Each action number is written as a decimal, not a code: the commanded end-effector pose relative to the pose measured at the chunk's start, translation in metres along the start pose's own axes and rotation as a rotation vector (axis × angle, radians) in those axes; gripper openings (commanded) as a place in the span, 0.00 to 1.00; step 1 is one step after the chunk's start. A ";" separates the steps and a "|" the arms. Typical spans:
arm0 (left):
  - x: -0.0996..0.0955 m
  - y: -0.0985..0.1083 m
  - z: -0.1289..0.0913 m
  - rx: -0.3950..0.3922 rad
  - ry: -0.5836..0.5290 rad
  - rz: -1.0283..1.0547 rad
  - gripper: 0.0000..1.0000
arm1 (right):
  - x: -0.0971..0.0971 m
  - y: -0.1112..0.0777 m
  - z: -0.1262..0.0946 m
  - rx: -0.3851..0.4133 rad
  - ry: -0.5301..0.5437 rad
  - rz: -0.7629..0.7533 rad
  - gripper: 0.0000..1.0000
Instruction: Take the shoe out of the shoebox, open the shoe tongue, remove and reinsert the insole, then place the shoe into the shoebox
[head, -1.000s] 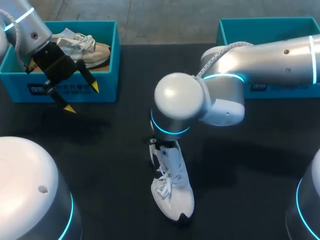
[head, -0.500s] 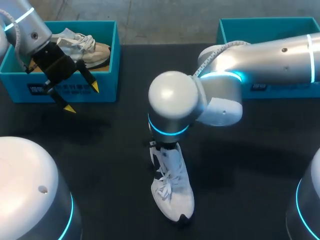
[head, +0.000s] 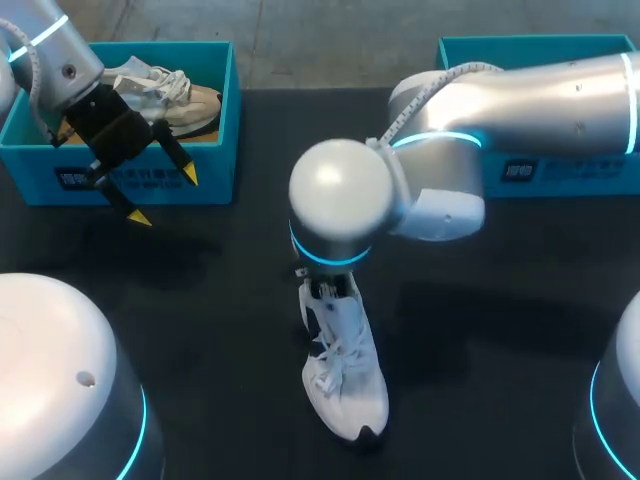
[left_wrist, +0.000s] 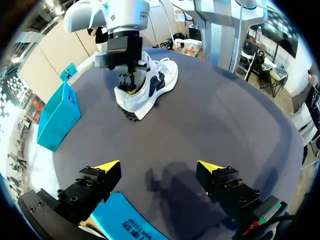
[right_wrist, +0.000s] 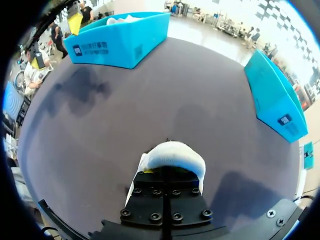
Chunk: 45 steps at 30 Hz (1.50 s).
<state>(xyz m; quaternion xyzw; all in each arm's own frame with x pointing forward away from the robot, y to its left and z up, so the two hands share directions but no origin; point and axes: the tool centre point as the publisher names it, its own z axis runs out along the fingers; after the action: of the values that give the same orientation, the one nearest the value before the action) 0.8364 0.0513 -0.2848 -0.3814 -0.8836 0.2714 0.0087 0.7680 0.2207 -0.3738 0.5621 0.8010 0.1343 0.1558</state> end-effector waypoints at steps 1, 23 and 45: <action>-0.001 0.000 -0.001 -0.001 0.005 0.000 1.00 | -0.001 0.010 0.018 0.039 0.018 -0.009 0.00; -0.001 0.000 -0.001 -0.001 0.005 0.000 1.00 | -0.005 -0.016 0.051 0.108 0.076 0.036 0.00; -0.001 0.000 -0.001 -0.001 0.005 0.000 1.00 | 0.001 -0.031 0.016 0.102 0.017 0.050 0.00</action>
<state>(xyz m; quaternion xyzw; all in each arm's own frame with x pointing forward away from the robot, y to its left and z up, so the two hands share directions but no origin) 0.8364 0.0513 -0.2849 -0.3815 -0.8836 0.2714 0.0087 0.7474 0.2105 -0.3973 0.5873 0.7937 0.1038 0.1199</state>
